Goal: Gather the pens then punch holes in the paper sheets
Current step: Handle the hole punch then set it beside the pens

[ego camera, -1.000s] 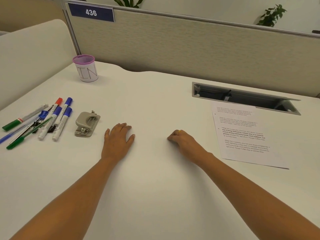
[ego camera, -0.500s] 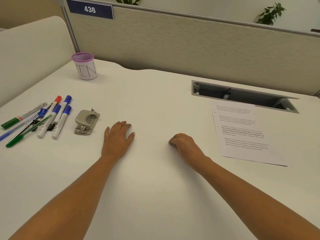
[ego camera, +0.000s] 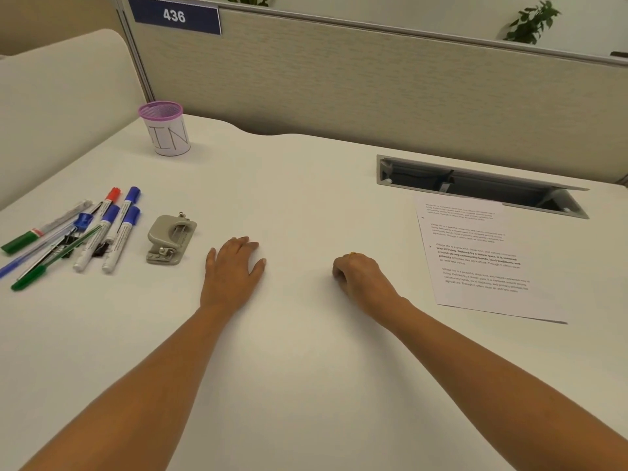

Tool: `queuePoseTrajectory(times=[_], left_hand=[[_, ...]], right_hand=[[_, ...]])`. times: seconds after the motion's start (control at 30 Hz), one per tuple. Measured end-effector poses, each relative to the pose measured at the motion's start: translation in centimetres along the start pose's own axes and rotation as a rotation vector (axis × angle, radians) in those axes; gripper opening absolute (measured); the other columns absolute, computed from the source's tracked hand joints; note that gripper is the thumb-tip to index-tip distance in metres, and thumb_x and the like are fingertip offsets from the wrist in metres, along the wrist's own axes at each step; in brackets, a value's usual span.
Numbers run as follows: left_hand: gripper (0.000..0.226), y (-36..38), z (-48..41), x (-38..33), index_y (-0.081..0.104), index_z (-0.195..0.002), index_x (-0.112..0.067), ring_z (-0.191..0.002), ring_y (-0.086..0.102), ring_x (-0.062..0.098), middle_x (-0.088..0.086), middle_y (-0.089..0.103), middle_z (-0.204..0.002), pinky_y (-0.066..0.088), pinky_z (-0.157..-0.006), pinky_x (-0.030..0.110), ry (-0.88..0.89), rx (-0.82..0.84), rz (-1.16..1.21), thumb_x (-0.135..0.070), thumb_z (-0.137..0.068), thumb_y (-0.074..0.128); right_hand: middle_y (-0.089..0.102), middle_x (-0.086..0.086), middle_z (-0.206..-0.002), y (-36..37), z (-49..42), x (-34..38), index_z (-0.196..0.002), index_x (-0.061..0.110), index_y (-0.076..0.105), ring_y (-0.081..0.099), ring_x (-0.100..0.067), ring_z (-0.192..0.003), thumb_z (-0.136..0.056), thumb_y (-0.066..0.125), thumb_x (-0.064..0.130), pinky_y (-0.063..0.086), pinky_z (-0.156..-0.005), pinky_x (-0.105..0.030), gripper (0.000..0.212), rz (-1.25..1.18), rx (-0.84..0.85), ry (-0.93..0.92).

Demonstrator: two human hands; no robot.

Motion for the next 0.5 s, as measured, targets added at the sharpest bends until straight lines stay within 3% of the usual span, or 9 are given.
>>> queuePoseTrajectory(times=[0.07, 0.13, 0.23, 0.37, 0.5], left_hand=[[0.042, 0.0, 0.0, -0.1, 0.046, -0.133, -0.017, -0.141, 0.025, 0.016, 0.0, 0.037, -0.147, 0.009, -0.116, 0.044, 0.001, 0.002, -0.001, -0.034, -0.095, 0.043], [0.042, 0.0, 0.1, -0.1, 0.046, -0.133, -0.017, -0.14, 0.025, 0.016, 0.001, 0.038, -0.147, 0.009, -0.116, 0.044, 0.004, -0.002, -0.005, -0.033, -0.095, 0.043], [0.041, -0.1, 0.1, -0.2, 0.047, -0.132, -0.016, -0.14, 0.027, 0.017, 0.002, 0.038, -0.146, 0.01, -0.116, 0.044, 0.002, -0.014, -0.009, -0.033, -0.095, 0.043], [0.042, -0.1, 0.1, -0.4, 0.046, -0.133, -0.016, -0.14, 0.027, 0.017, 0.001, 0.038, -0.146, 0.01, -0.116, 0.044, 0.0, -0.008, -0.025, -0.033, -0.095, 0.042], [0.041, -0.1, 0.0, -0.4, 0.046, -0.132, -0.015, -0.139, 0.028, 0.018, 0.003, 0.04, -0.145, 0.011, -0.115, 0.045, 0.006, -0.017, -0.036, -0.032, -0.095, 0.042]], right_hand=[[0.061, -0.003, -0.078, -0.4, -0.4, -1.0, -0.085, 0.002, 0.067, 0.051, -0.016, -0.072, -0.082, 0.051, -0.003, 0.04, -0.065, -0.02, 0.017, -0.236, -0.083, 0.188], [0.062, 0.003, -0.072, -0.7, -0.5, -2.6, -0.081, 0.007, 0.07, 0.056, -0.009, -0.062, -0.079, 0.059, -0.001, 0.045, -0.055, -0.009, 0.013, -0.541, -0.135, 0.455], [0.065, -0.004, -0.073, -0.8, 0.3, -4.6, -0.071, 0.012, 0.067, 0.059, -0.011, -0.059, -0.077, 0.066, -0.003, 0.052, -0.06, -0.017, 0.016, -1.011, -0.186, 0.727], [0.062, -0.005, -0.072, -1.2, 1.1, -5.2, -0.074, 0.007, 0.063, 0.058, -0.012, -0.062, -0.079, 0.064, -0.007, 0.051, -0.053, -0.013, 0.014, -1.361, -0.229, 0.825], [0.062, -0.008, -0.074, -1.2, 1.6, -5.1, -0.074, 0.001, 0.061, 0.059, -0.015, -0.067, -0.08, 0.061, -0.013, 0.054, -0.054, -0.011, 0.015, -1.563, -0.307, 0.894]])
Point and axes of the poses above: each hand's wrist, its own z-axis away from the middle knuckle, its own y-axis out of the palm, x = y × z, the point moved 3 cm from there along -z, towards the middle knuckle
